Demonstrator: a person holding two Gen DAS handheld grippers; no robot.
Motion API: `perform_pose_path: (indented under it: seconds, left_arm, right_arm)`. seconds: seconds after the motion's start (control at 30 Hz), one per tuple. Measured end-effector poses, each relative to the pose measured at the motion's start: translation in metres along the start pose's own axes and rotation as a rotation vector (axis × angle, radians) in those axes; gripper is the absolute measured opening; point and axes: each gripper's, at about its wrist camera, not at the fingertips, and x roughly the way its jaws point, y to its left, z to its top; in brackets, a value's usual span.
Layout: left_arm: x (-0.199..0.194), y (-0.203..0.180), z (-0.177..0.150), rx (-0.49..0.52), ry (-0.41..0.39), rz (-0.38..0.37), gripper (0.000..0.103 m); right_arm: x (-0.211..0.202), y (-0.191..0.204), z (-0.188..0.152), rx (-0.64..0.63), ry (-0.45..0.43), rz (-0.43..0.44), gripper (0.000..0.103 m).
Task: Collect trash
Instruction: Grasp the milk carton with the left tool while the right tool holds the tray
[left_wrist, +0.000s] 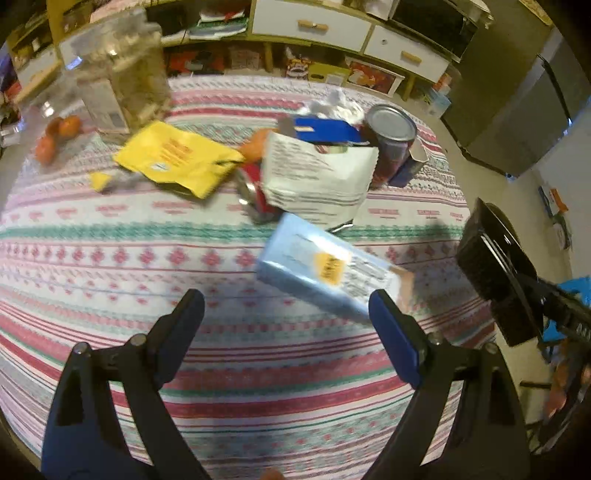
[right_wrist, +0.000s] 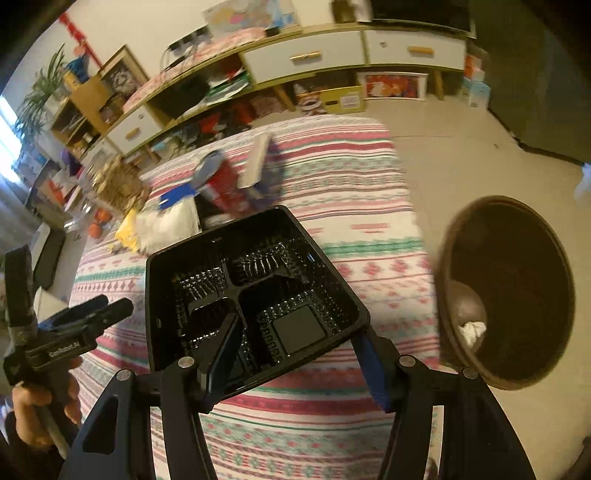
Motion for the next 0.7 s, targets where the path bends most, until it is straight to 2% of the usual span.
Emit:
perform_pose_path:
  seconds: [0.07,0.13,0.2,0.3,0.43,0.63,0.7]
  left_arm:
    - [0.01,-0.005,0.003,-0.061,0.023,-0.013,0.09]
    - [0.017,-0.012,0.006,-0.102,0.016,0.028,0.09]
    - [0.024,-0.022,0.01,-0.115,0.003,0.08,0.09]
    - [0.034,-0.035,0.015,-0.14,-0.026,0.115,0.09]
    - [0.049,-0.048,0.017,-0.119,-0.029,0.187,0.09]
    - [0.059,-0.043,0.009,-0.098,0.02,0.164,0.09]
    - [0.056,-0.042,0.006,-0.087,0.028,0.145,0.082]
  right_arm:
    - [-0.005,-0.015,-0.002,0.024,-0.006,-0.011,0.061]
    - [-0.008,-0.024,-0.002,0.034,-0.01,-0.026,0.061]
    - [-0.011,-0.032,-0.003,0.037,-0.013,-0.035,0.061]
    - [-0.015,-0.042,-0.006,0.041,-0.015,-0.049,0.062]
    - [-0.021,-0.056,-0.008,0.061,-0.024,-0.064,0.062]
    - [-0.028,-0.072,-0.012,0.09,-0.032,-0.079,0.062]
    - [-0.029,-0.076,-0.013,0.096,-0.032,-0.084,0.062]
